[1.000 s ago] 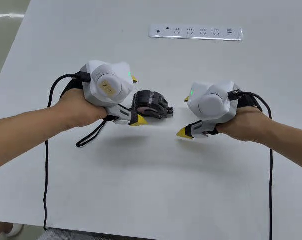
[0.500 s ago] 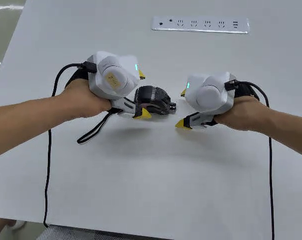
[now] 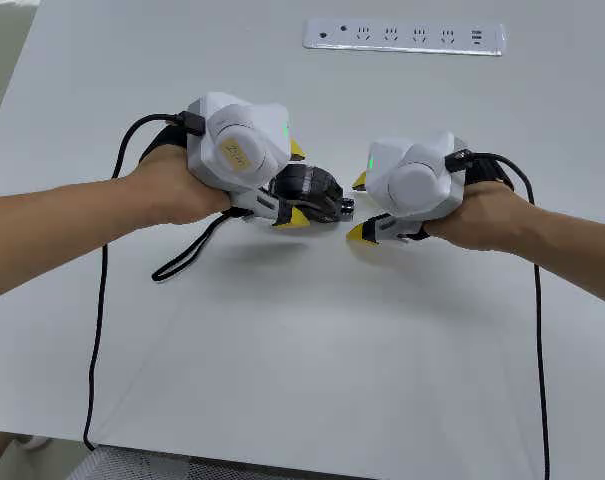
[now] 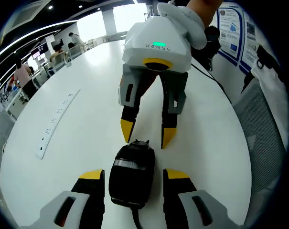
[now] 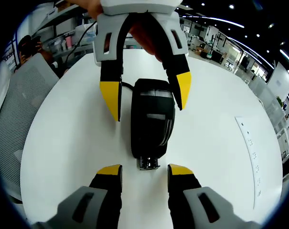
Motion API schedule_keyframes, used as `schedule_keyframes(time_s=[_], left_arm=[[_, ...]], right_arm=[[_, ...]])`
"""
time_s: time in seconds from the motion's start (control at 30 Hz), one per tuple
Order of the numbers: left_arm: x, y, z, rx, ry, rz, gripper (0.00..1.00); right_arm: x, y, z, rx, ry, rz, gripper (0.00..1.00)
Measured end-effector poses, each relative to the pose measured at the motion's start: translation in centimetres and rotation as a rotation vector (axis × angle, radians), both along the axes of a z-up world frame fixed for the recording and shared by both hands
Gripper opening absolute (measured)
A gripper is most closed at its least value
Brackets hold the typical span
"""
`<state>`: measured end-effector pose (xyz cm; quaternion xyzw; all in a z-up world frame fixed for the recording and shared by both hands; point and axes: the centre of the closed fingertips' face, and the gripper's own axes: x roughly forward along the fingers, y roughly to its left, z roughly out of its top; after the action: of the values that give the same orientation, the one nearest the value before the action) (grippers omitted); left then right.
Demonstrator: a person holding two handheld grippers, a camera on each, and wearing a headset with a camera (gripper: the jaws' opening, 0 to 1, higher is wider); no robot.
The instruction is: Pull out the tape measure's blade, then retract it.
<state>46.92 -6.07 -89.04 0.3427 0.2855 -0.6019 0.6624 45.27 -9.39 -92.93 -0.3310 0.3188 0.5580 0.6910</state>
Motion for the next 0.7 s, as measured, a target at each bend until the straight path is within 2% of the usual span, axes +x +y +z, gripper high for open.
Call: schedule_keyframes(time_s=[0.2,0.7], left_arm=[[-0.13,-0.37,-0.14,0.000,0.000,-0.022,0.43],[0.22,-0.47,0.00,-0.007,-0.010,-0.037,0.34]], right_arm=[[-0.09,0.05,-0.21,-0.002,-0.005,0.028,0.31],[0.43,0.29,-0.32,0.012,-0.011,0.031,0.20]])
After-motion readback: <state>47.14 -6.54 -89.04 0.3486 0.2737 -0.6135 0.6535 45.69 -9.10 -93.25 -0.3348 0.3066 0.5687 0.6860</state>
